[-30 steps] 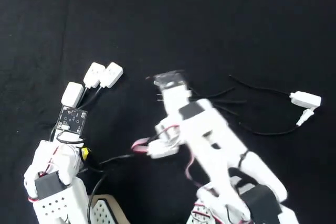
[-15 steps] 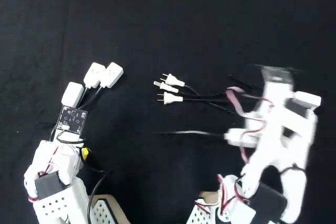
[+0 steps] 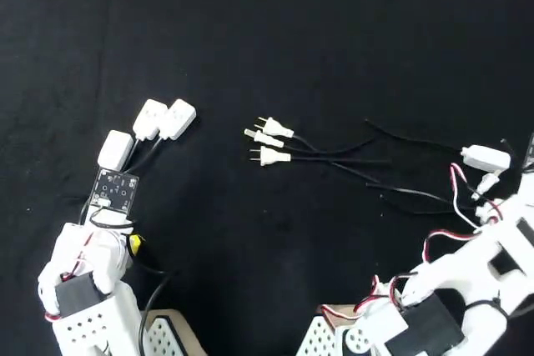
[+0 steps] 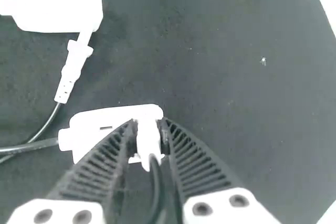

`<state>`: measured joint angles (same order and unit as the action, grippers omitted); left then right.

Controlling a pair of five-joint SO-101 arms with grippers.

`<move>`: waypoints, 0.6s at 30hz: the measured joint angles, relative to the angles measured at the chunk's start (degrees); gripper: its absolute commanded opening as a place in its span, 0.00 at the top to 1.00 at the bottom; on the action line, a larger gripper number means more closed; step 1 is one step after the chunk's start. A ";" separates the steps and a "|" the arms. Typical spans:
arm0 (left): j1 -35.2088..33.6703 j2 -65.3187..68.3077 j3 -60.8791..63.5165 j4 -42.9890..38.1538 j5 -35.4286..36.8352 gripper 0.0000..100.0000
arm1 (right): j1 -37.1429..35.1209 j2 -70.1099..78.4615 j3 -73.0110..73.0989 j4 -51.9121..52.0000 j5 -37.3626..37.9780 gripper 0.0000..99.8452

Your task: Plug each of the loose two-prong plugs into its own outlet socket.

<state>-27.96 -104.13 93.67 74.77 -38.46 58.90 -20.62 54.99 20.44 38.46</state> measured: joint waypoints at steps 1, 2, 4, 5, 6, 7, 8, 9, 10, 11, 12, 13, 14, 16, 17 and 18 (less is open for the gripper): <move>0.00 0.00 0.00 0.00 0.00 0.73 | -0.09 0.00 0.35 -0.79 0.00 0.89; 0.00 0.00 0.00 0.00 0.00 0.73 | -0.18 0.00 0.88 -1.14 0.00 0.85; 0.00 0.00 0.00 0.00 0.00 0.73 | -0.18 0.00 2.02 -1.67 0.00 0.76; 0.00 0.00 0.00 0.00 0.00 0.73 | -0.18 0.00 2.55 -1.76 0.00 0.72; 0.00 0.00 0.00 0.00 0.00 0.73 | -0.18 0.00 3.25 -1.85 0.00 0.68; 0.00 0.00 0.00 0.00 0.00 0.73 | -0.18 0.00 3.60 -1.93 0.00 0.65; 0.00 0.00 0.00 0.00 0.00 0.73 | -0.18 0.00 3.96 -1.93 0.00 0.63; 0.00 0.00 0.00 0.00 0.00 0.73 | -0.18 0.00 3.96 -1.93 0.00 0.61; 0.00 0.00 0.00 0.00 0.00 0.73 | -0.18 0.00 3.96 -1.93 0.00 0.60; 0.00 0.00 0.00 0.00 0.00 0.73 | -0.18 0.00 3.96 -1.93 0.00 0.59; 0.00 0.00 0.00 0.00 0.00 0.73 | -0.18 0.00 3.96 -1.93 0.00 0.59; 0.00 0.00 0.00 0.00 0.00 0.73 | -0.18 0.00 3.96 -1.93 0.00 0.59; 0.00 0.00 0.00 0.00 0.00 0.73 | -0.18 -0.09 3.96 -1.93 -0.44 0.59; 0.00 0.00 0.00 0.00 0.00 0.73 | -0.18 -1.41 3.96 -1.14 -2.20 0.59; 0.00 0.00 0.00 0.00 0.00 0.73 | -0.18 -2.90 3.96 0.79 -2.90 0.59; 0.00 0.00 0.00 0.00 0.00 0.73 | -0.44 -4.84 3.96 3.69 -3.69 0.59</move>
<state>-27.96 -104.13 93.67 74.77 -38.46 58.46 -25.45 58.95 24.13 34.77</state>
